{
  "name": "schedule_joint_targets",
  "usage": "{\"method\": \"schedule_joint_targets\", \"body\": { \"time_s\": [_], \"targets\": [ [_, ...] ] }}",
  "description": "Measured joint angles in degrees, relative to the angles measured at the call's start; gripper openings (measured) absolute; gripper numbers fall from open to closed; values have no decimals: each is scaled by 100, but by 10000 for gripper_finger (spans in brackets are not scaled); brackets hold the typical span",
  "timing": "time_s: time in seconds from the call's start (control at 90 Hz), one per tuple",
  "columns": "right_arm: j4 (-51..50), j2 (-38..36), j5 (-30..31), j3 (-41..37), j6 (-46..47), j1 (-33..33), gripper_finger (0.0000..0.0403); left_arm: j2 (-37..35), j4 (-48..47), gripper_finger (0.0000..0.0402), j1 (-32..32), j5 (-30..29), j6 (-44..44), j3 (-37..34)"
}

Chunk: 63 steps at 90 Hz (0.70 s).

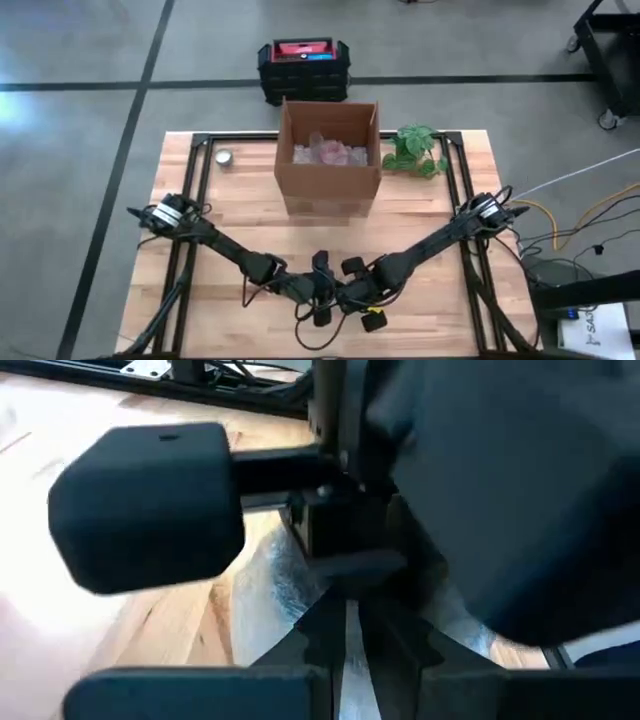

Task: Wrap mug
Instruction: Wrap the white mug in bubble wrap

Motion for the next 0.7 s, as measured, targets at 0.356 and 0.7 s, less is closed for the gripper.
{"method": "schedule_joint_targets", "body": {
  "time_s": [0.356, 0.7],
  "targets": [
    [51, -154, 169, -33, 14, -88, 18, -6, -24, 22, -9, -8, 0, -2],
    [-398, -1137, -265, -62, 395, -46, 18, -8, -32, 22, -11, -10, 1, -7]
  ]
}}
